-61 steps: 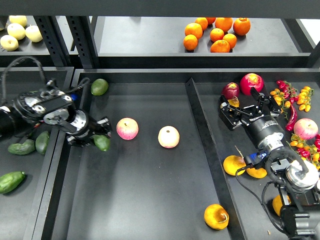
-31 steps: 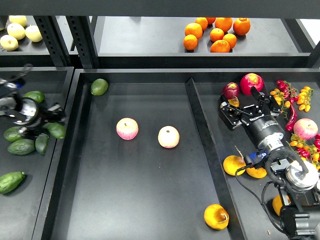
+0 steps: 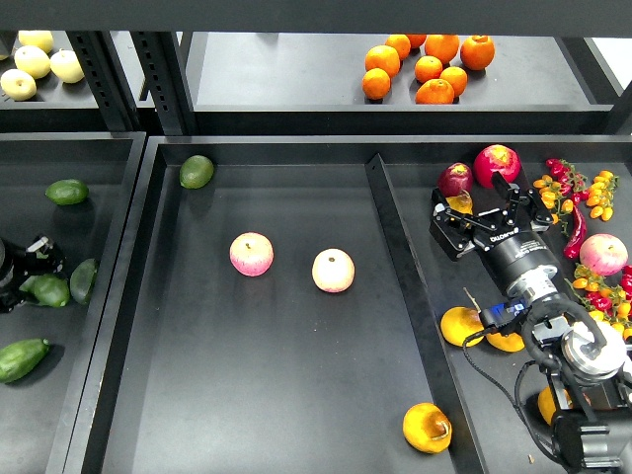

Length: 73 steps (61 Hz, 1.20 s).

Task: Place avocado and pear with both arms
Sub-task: 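Lower the avocado among the other avocados and open the left gripper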

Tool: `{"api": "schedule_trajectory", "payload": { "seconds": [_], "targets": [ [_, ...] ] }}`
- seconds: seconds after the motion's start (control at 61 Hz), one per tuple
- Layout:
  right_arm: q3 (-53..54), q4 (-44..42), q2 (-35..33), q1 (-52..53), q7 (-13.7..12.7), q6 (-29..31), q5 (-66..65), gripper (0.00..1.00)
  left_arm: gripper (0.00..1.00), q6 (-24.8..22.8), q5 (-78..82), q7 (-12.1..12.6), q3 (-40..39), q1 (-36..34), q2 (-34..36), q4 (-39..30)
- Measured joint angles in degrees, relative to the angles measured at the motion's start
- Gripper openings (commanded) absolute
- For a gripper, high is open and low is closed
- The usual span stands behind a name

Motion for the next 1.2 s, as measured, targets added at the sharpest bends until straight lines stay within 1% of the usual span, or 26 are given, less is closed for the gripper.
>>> {"api": "schedule_trajectory", "payload": {
  "seconds": [0.131,0.59,0.819,0.885,0.934,1.032,1.081,1.13,1.179,1.196],
  "targets": [
    [0.0,-0.1,0.0,-0.2,0.0,0.2,0.0,1.0,0.13,0.0,2.0,0.0,-2.7,2.5,0.0,0.2],
    [-0.1,-0.1,0.0,-0.6,0.0,0.5,-0.1,1.0,0.15,0.0,4.8,0.0,-8.6,8.7,0.0,0.8],
    [-0.1,-0.1,0.0,-0.6,0.0,0.6,-0.1,1.0,0.18,0.0,5.3,0.0,-9.5,9.4,-0.1,0.8],
    [-0.1,-0.1,0.0,-0.6,0.0,0.6,-0.1,1.0,0.2,0.0,5.4,0.0,-9.5,9.5,-0.1,0.9],
    [-0.1,-0.1,0.0,-0.6,0.0,0.6,-0.1,1.0,0.24,0.0,5.4,0.0,-9.5,9.5,-0.1,1.0],
    [-0.1,-0.1,0.0,-0.7,0.0,0.6,-0.1,1.0,0.3,0.0,5.6,0.0,-9.5,9.5,-0.2,1.1],
    [-0.1,-0.1,0.0,-0.8,0.0,0.6,-0.1,1.0,0.37,0.0,5.9,0.0,-9.5,9.5,-0.2,1.2],
    [-0.1,-0.1,0.0,-0.9,0.0,0.6,-0.1,1.0,0.4,0.0,6.2,0.0,-9.5,9.5,-0.2,1.3],
    [-0.1,-0.1,0.0,-1.0,0.0,0.6,-0.1,1.0,0.42,0.0,6.4,0.0,-9.5,9.6,-0.2,1.3],
    [-0.1,-0.1,0.0,-1.0,0.0,0.6,-0.1,1.0,0.44,0.0,6.6,0.0,-9.5,9.6,-0.2,1.3]
  ]
}}
